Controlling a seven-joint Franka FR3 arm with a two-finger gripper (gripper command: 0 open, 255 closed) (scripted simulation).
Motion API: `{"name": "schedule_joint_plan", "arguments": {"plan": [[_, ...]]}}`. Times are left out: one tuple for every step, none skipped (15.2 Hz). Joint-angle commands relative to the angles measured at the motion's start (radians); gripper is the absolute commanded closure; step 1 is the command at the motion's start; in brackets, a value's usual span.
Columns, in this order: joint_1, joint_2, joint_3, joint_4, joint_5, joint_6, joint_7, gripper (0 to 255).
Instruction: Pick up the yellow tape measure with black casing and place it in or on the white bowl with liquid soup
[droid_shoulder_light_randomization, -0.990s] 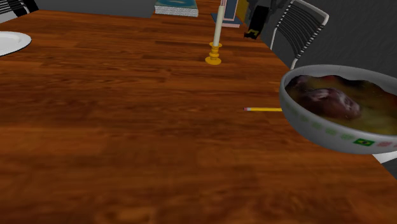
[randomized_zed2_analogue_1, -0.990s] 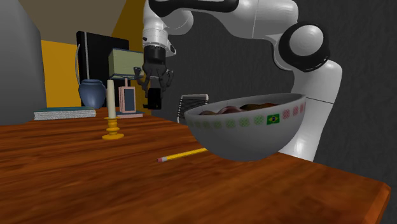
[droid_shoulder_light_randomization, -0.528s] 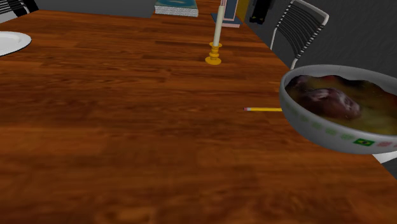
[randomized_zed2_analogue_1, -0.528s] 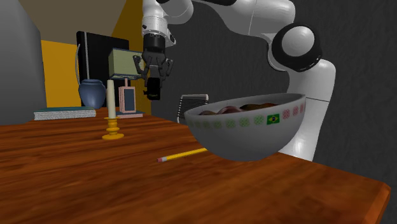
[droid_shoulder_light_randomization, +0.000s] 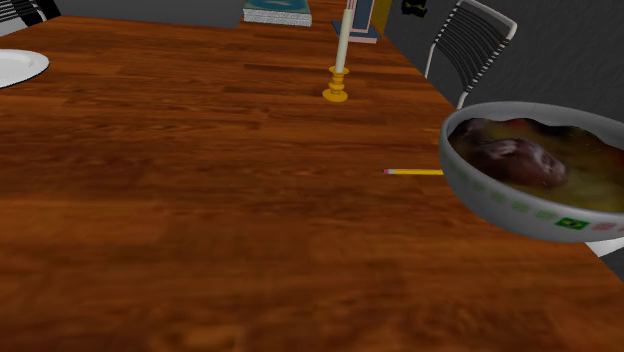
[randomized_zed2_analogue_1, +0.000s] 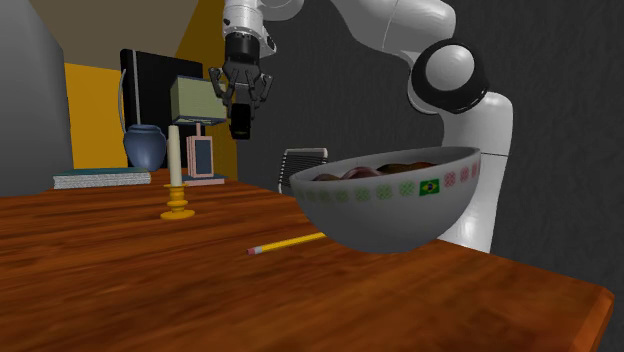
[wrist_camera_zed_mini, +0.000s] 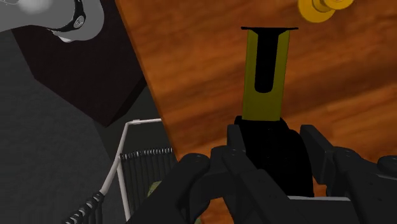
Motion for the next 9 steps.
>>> {"name": "schedule_joint_plan", "arguments": {"plan": [[0.002,0.029,0.003,0.068,-0.003,-0.038,0.011,255],[0.003,0.043,0.005,0.101,-0.005,-0.057,0.017,255],[0.004,0.059,0.007,0.135,-0.007,-0.076,0.023,255],[0.006,0.075,0.009,0.171,-0.009,-0.095,0.029,255],[0.006,0.079,0.010,0.179,-0.010,-0.099,0.031,255],[0.008,0.038,0.011,0.133,0.001,-0.092,0.037,255],[0.010,-0.001,0.012,0.091,0.011,-0.087,0.043,255],[0.013,-0.038,0.014,0.053,0.022,-0.083,0.051,255],[0.016,-0.073,0.016,0.018,0.032,-0.081,0.059,255]]}}
